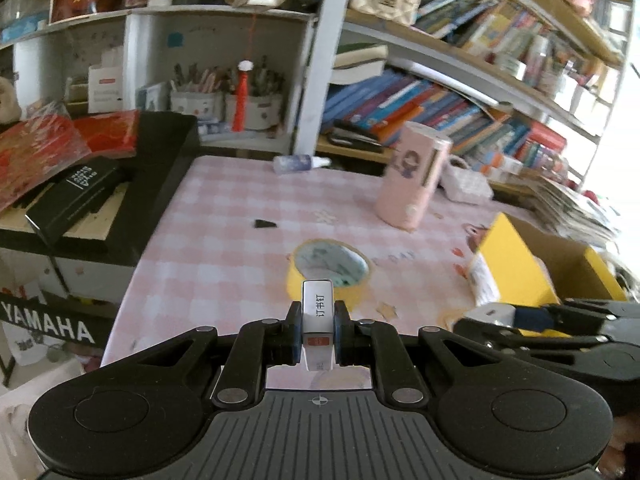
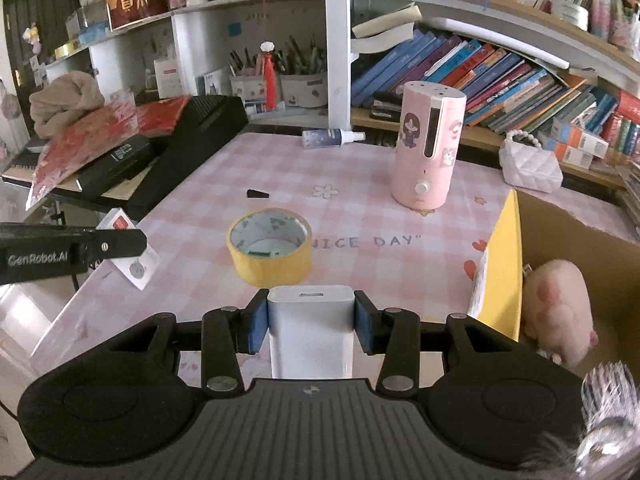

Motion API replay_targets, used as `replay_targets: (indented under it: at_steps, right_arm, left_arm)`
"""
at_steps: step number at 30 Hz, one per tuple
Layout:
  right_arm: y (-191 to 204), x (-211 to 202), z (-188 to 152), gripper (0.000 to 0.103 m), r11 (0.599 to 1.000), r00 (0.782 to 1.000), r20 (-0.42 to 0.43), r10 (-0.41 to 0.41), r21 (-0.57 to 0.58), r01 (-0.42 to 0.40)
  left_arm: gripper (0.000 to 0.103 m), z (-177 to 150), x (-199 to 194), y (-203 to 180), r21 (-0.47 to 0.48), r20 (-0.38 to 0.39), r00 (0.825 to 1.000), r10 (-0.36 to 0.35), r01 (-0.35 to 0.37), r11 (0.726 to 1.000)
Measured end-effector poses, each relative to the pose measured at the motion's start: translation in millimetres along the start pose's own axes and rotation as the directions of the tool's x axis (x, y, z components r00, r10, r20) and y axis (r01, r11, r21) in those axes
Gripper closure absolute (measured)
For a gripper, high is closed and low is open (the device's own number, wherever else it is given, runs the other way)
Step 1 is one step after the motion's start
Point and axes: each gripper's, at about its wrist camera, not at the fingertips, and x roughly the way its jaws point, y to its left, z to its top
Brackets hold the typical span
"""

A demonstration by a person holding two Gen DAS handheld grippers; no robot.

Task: Organize objects
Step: 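Carry the small box and white charger over the yellow box with both tools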

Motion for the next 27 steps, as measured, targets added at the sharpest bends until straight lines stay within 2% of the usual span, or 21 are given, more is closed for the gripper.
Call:
replay_targets:
  at_steps: [9,15,22,27]
  right_arm:
    - [27.5,-40.5,-36.8,0.063,0.999,0.999,-0.007,-0.035,0.019,0.036]
    - [34.3,-69.0,-64.8,0.063,0.994,0.997,-0.014,-0.081,0.075,0.082]
    - [34.5,-98.7,-100.3,0.063,0.979,0.990,-0.033,-0.136,0.148,0.140]
    - [29.5,-119.6,-124.3,0.063,0.961,0.981,-0.048,-0.186,0.200,0.192]
  left_arm:
    - [0.090,-38.2,-36.9,-10.3,0.054,-0.036,0.997,-0.074,0.076,0.996]
    - [0.090,-57.9,-58.1,-22.5,0.106,-0.060,0.991,-0.122,0.128,0.986]
    - [0.090,-81.1,-73.4,-41.5,0.166,-0.105,0.977,-0.185,0.201,0.965]
    - [0.090,-92.9,-77.1,-61.8,0.213,-0.138,0.961,-0.240,0.266,0.940]
